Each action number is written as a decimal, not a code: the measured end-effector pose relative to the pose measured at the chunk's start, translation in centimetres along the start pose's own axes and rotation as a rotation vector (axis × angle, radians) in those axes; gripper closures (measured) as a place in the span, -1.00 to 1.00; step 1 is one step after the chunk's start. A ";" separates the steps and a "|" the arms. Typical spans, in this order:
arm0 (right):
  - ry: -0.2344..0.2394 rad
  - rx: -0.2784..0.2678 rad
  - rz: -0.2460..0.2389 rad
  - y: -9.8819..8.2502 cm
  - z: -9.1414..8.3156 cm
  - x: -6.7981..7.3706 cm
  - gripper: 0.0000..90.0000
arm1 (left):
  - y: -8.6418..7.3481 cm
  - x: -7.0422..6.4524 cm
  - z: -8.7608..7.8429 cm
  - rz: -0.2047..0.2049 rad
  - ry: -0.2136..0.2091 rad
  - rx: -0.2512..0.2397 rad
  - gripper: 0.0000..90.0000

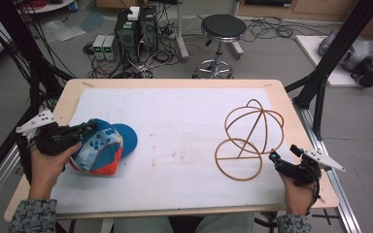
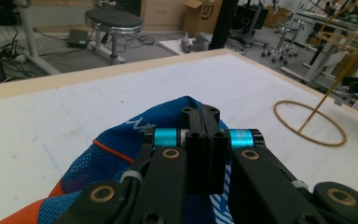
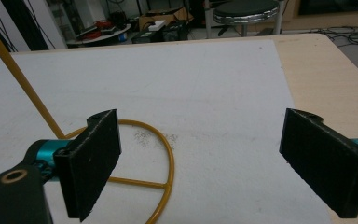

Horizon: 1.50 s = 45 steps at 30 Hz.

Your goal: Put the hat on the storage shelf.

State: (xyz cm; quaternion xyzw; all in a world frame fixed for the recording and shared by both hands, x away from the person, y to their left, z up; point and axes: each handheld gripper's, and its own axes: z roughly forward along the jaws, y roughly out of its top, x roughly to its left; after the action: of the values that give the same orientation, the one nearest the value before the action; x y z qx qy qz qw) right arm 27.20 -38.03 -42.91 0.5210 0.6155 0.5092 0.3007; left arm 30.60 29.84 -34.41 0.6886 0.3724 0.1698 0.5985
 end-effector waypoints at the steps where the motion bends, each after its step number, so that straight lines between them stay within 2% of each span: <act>1: -0.003 -0.003 0.007 0.0 0.0 0.0 -0.74 | 0.0 0.0 0.0 0.000 0.000 0.000 0.98; 4: -0.005 -0.005 0.005 0.0 -0.1 -0.1 -0.74 | 0.9 -0.2 0.2 0.002 -0.013 -0.025 0.98; 6: -0.005 -0.006 0.006 0.0 -0.1 -0.1 -0.74 | 1.6 -0.3 0.4 0.007 -0.012 -0.022 0.98; 8: -0.006 -0.007 0.010 0.0 -0.1 -0.1 -0.74 | 2.6 -0.8 0.9 0.033 -0.015 -0.016 0.98; 9: -0.006 -0.007 0.010 0.0 -0.1 -0.1 -0.74 | 2.6 -0.8 0.9 0.033 -0.015 -0.016 0.98; 11: -0.004 -0.011 0.016 0.0 -0.1 -0.2 -0.74 | 3.8 -1.3 1.5 0.052 -0.021 -0.018 0.98; 12: -0.004 -0.009 0.016 0.0 -0.1 -0.2 -0.74 | 3.8 -1.3 1.5 0.052 -0.021 -0.018 0.98; 17: -0.003 -0.013 0.016 0.0 -0.2 -0.3 -0.74 | 6.1 -2.2 3.2 0.090 -0.027 -0.015 0.98; 19: -0.002 -0.015 0.026 -0.1 -0.3 -0.2 -0.74 | 6.4 -2.4 3.5 0.096 -0.028 -0.017 0.98; 21: -0.001 -0.014 0.027 -0.1 -0.3 -0.3 -0.74 | 7.1 -2.6 4.1 0.113 -0.041 -0.018 0.98; 27: 0.001 -0.018 0.034 -0.1 -0.5 -0.6 -0.74 | 9.5 -2.9 6.5 0.148 -0.083 0.019 0.98; 31: 0.001 -0.017 0.036 -0.2 -0.5 -0.7 -0.74 | 10.5 -3.3 7.2 0.169 -0.098 0.022 0.98; 32: 0.002 -0.012 0.045 -0.2 -0.6 -0.7 -0.74 | 11.3 -3.6 7.7 0.181 -0.106 0.021 0.98; 36: 0.001 -0.018 0.040 -0.2 -0.7 -0.8 -0.74 | 12.5 -4.4 8.6 0.206 -0.128 0.017 0.98; 42: 0.001 -0.019 0.050 -0.2 -0.8 -0.8 -0.74 | 13.7 -5.1 9.8 0.204 -0.151 0.004 0.98; 45: 0.001 -0.016 0.042 -0.2 -0.7 -0.8 -0.74 | 14.5 -5.7 10.7 0.217 -0.160 0.011 0.98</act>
State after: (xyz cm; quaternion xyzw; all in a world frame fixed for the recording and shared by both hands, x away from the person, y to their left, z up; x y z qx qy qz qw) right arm 26.70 -38.96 -43.02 0.5313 0.6002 0.5206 0.2939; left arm 38.54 18.19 -21.87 0.7394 0.2476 0.1760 0.6009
